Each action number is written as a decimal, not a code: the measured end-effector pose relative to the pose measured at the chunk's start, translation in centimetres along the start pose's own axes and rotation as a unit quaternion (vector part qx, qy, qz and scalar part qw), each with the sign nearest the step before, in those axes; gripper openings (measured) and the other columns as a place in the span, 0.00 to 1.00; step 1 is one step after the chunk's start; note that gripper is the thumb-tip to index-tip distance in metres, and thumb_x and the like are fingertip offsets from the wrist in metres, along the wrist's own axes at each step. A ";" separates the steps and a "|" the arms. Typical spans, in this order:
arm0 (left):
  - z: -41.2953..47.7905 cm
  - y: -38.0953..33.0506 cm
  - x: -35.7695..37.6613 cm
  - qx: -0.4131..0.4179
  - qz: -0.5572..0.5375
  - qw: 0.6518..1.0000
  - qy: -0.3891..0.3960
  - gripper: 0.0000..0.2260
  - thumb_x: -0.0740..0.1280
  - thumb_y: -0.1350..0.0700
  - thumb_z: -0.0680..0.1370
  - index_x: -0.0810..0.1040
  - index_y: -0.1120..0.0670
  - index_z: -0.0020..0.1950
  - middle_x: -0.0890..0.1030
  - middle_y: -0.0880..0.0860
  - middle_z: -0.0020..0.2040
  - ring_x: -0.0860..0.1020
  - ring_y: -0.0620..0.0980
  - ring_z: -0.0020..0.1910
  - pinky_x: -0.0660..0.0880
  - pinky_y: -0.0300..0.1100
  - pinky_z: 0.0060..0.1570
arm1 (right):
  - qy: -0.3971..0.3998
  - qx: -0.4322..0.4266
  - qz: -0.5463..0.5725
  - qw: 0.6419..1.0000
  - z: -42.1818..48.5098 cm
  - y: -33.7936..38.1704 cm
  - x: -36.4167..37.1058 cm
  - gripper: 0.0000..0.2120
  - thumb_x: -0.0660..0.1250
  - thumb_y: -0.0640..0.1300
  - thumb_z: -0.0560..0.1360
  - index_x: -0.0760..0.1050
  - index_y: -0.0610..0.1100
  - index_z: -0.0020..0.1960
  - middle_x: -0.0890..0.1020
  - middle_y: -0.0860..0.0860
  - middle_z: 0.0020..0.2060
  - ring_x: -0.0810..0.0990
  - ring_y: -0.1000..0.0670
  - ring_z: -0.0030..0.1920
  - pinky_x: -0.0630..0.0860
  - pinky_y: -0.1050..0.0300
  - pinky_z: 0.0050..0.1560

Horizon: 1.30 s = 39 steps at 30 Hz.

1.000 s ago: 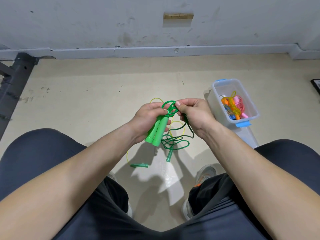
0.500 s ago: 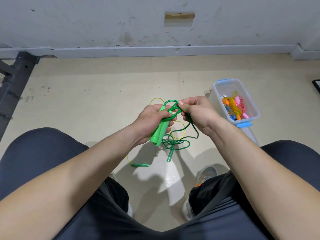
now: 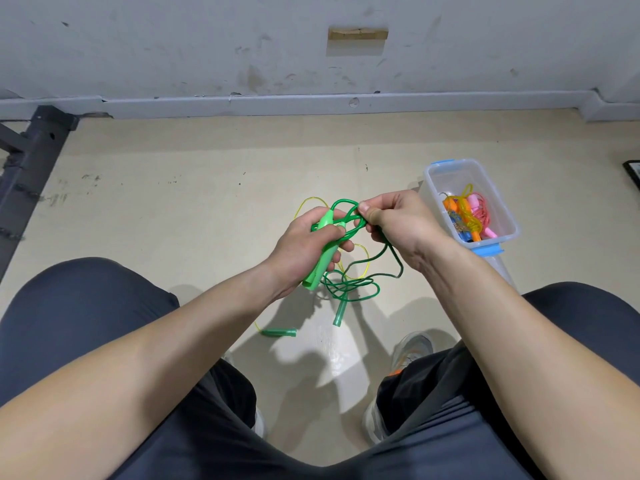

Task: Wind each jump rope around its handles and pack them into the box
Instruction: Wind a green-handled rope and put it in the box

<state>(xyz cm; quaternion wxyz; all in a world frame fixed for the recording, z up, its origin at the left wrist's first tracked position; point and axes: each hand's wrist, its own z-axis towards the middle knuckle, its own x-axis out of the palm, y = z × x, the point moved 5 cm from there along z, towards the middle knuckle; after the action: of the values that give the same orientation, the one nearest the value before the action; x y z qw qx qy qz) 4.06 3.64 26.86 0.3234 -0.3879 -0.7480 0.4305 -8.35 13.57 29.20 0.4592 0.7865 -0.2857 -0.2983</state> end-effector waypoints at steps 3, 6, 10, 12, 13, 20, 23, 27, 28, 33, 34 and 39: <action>0.2 -0.1 -0.1 0.006 -0.020 1.000 -0.020 0.06 0.65 0.62 0.81 0.76 0.56 0.57 0.81 0.58 0.38 0.73 0.52 0.30 0.71 0.42 0.31 | 0.012 0.005 -0.001 1.000 0.0 0.1 0.0 0.08 0.68 0.38 0.80 0.80 0.40 0.43 0.77 0.46 0.30 0.73 0.51 0.31 0.73 0.58 0.36; 0.4 -0.1 -0.3 -0.001 -0.038 0.999 -0.036 0.06 0.65 0.62 0.81 0.77 0.59 0.57 0.82 0.59 0.40 0.72 0.51 0.29 0.70 0.42 0.30 | 0.018 0.007 0.006 1.000 -0.1 0.0 0.1 0.09 0.67 0.38 0.80 0.80 0.42 0.42 0.78 0.45 0.34 0.73 0.51 0.33 0.72 0.58 0.35; 0.7 0.0 -0.5 -0.003 -0.027 0.999 -0.045 0.06 0.66 0.62 0.80 0.79 0.61 0.56 0.78 0.57 0.42 0.73 0.51 0.30 0.70 0.41 0.29 | 0.015 0.026 0.041 0.999 -0.1 -0.3 0.2 0.08 0.68 0.37 0.80 0.80 0.41 0.41 0.79 0.46 0.35 0.73 0.52 0.32 0.70 0.60 0.33; 0.7 0.0 -0.6 -0.002 -0.033 0.998 -0.049 0.09 0.66 0.63 0.80 0.78 0.63 0.59 0.77 0.57 0.43 0.73 0.51 0.30 0.70 0.41 0.29 | 0.021 0.036 0.063 0.997 0.0 -0.4 0.2 0.08 0.68 0.36 0.79 0.80 0.40 0.42 0.79 0.47 0.35 0.74 0.53 0.31 0.70 0.60 0.32; 0.7 -0.1 -0.6 0.001 -0.036 0.998 -0.052 0.10 0.66 0.63 0.80 0.78 0.63 0.61 0.77 0.57 0.44 0.73 0.51 0.30 0.70 0.41 0.28 | 0.023 0.041 0.073 0.996 0.1 -0.5 0.3 0.07 0.68 0.36 0.79 0.81 0.40 0.42 0.79 0.47 0.34 0.74 0.54 0.31 0.70 0.60 0.32; 0.8 -0.1 -1.1 0.002 -0.044 0.997 -0.071 0.13 0.66 0.63 0.80 0.79 0.58 0.64 0.81 0.55 0.46 0.77 0.49 0.31 0.71 0.41 0.30 | 0.004 0.063 0.128 0.990 0.1 -1.4 1.6 0.03 0.68 0.37 0.79 0.80 0.38 0.49 0.77 0.47 0.34 0.73 0.55 0.28 0.70 0.61 0.28; 0.8 -0.1 -1.3 -0.007 -0.069 0.995 -0.074 0.12 0.66 0.64 0.79 0.80 0.58 0.62 0.83 0.55 0.46 0.77 0.49 0.31 0.71 0.41 0.30 | 0.009 0.062 0.154 0.986 0.1 -1.4 1.9 0.05 0.68 0.37 0.79 0.78 0.38 0.55 0.78 0.46 0.35 0.74 0.53 0.30 0.71 0.61 0.28; 0.7 -0.2 -1.3 -0.023 -0.118 0.991 -0.057 0.13 0.65 0.64 0.80 0.79 0.59 0.63 0.83 0.53 0.42 0.76 0.49 0.30 0.71 0.40 0.29 | 0.057 0.017 0.146 0.987 0.1 -1.0 1.6 0.10 0.66 0.35 0.80 0.72 0.46 0.57 0.78 0.47 0.35 0.75 0.51 0.30 0.73 0.57 0.34; 0.6 -0.2 -1.3 -0.029 -0.131 0.990 -0.051 0.13 0.65 0.64 0.80 0.79 0.59 0.64 0.83 0.53 0.41 0.75 0.49 0.30 0.71 0.39 0.28 | 0.070 -0.019 0.110 0.991 0.1 -0.7 1.6 0.09 0.65 0.34 0.81 0.71 0.47 0.54 0.78 0.48 0.34 0.75 0.51 0.31 0.74 0.56 0.36; 0.7 -0.4 -1.4 -0.046 -0.177 0.982 -0.041 0.13 0.64 0.64 0.80 0.78 0.59 0.64 0.82 0.54 0.41 0.74 0.49 0.30 0.70 0.38 0.28 | 0.013 -0.225 -0.109 0.968 -0.5 0.4 2.0 0.09 0.64 0.35 0.80 0.75 0.48 0.46 0.77 0.56 0.38 0.75 0.58 0.36 0.73 0.60 0.41; 0.7 -0.4 -1.5 -0.049 -0.185 0.981 -0.042 0.13 0.64 0.64 0.80 0.78 0.59 0.64 0.82 0.54 0.41 0.74 0.49 0.30 0.70 0.38 0.28 | 0.001 -0.245 -0.133 0.960 -0.7 0.5 2.2 0.09 0.64 0.36 0.80 0.76 0.49 0.46 0.78 0.57 0.37 0.74 0.60 0.35 0.70 0.64 0.40; 0.8 -0.7 -1.8 -0.058 -0.210 0.975 -0.041 0.11 0.64 0.64 0.80 0.78 0.58 0.61 0.82 0.54 0.40 0.73 0.49 0.30 0.69 0.38 0.28 | -0.045 -0.296 -0.185 0.936 -1.3 0.5 2.3 0.08 0.66 0.39 0.80 0.83 0.45 0.53 0.83 0.58 0.39 0.79 0.61 0.39 0.71 0.68 0.42</action>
<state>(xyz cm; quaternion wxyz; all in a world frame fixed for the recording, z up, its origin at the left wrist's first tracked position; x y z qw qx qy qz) 4.08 1.58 26.91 0.3528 -0.2217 -0.8491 0.3247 -5.91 12.44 29.66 0.5948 0.6396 -0.0537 -0.4840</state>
